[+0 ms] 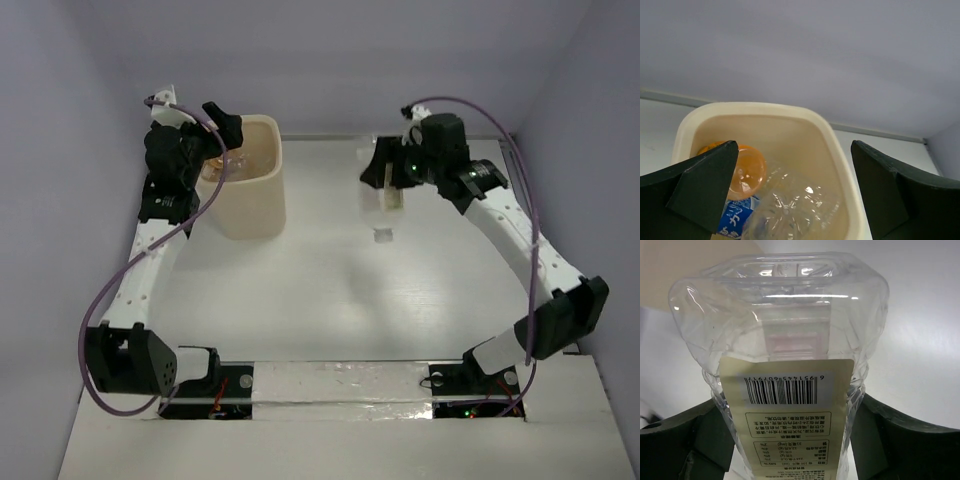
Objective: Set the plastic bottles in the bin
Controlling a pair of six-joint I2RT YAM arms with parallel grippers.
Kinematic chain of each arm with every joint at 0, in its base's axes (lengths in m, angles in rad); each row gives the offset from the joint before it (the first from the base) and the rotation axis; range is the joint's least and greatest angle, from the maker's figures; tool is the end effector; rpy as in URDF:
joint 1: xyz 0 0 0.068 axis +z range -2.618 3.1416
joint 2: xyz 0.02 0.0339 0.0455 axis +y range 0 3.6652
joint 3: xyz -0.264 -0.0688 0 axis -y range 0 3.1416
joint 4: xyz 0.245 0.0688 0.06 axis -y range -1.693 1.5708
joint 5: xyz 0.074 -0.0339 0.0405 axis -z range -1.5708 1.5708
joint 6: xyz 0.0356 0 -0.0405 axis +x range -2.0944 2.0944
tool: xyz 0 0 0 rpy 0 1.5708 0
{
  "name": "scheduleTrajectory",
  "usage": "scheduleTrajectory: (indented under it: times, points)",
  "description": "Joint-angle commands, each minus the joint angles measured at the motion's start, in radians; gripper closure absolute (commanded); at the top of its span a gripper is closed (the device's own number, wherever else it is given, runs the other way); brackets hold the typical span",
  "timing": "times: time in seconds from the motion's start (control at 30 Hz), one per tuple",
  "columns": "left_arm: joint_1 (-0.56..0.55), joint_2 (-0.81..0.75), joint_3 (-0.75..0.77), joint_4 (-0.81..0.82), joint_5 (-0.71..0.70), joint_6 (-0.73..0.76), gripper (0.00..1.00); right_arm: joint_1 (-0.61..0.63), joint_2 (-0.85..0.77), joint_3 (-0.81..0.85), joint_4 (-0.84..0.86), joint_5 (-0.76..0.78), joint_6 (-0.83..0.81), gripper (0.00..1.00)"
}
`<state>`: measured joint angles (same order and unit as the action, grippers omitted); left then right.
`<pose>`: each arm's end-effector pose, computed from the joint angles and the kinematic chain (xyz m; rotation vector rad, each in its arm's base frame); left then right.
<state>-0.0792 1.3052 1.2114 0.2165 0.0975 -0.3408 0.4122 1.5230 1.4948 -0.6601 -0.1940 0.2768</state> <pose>0.3076 -0.0279 0.4184 -0.1105 1.4577 -0.4138 0.3070 0.1417 0.3611 -0.2620 2.2960 0.5796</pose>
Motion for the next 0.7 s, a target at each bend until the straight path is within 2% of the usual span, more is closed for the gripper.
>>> scheduleTrajectory:
  times: [0.0, 0.07, 0.2, 0.27, 0.37, 0.43, 0.47, 0.5, 0.57, 0.6, 0.67]
  points:
    - [-0.002, -0.108, 0.071, -0.026, 0.031, -0.065, 0.04, 0.06, -0.08, 0.178, 0.252, -0.076, 0.129, 0.35]
    - [-0.011, -0.145, 0.066, -0.049, 0.036, -0.131, 0.05, 0.112, -0.073, 0.26, 0.386, -0.065, 0.171, 0.35]
    - [-0.011, -0.266, 0.004, -0.078, 0.024, -0.271, 0.06, 0.207, 0.003, 0.355, 0.627, 0.054, 0.289, 0.35]
    - [-0.011, -0.299, -0.024, -0.098, 0.027, -0.329, 0.08, 0.264, 0.078, 0.404, 0.78, 0.109, 0.318, 0.35]
    - [-0.02, -0.349, -0.027, -0.16, 0.018, -0.372, 0.1, 0.313, 0.219, 0.484, 0.888, 0.233, 0.355, 0.35]
    - [-0.033, -0.379, -0.01, -0.207, 0.001, -0.395, 0.1, 0.356, 0.316, 0.649, 0.88, 0.336, 0.32, 0.35]
    - [-0.033, -0.386, -0.003, -0.215, -0.008, -0.394, 0.11, 0.365, 0.429, 0.721, 0.832, 0.375, 0.302, 0.35]
    - [-0.046, -0.403, 0.005, -0.229, -0.016, -0.397, 0.11, 0.376, 0.49, 0.881, 0.806, 0.445, 0.27, 0.35]
    - [-0.057, -0.417, 0.007, -0.249, -0.022, -0.403, 0.11, 0.387, 0.61, 1.043, 0.733, 0.5, 0.239, 0.35]
    - [-0.07, -0.428, 0.01, -0.255, -0.024, -0.405, 0.12, 0.387, 0.703, 1.105, 0.726, 0.565, 0.205, 0.35]
    - [-0.079, -0.432, 0.014, -0.278, -0.021, -0.402, 0.12, 0.396, 0.752, 1.156, 0.758, 0.609, 0.199, 0.34]
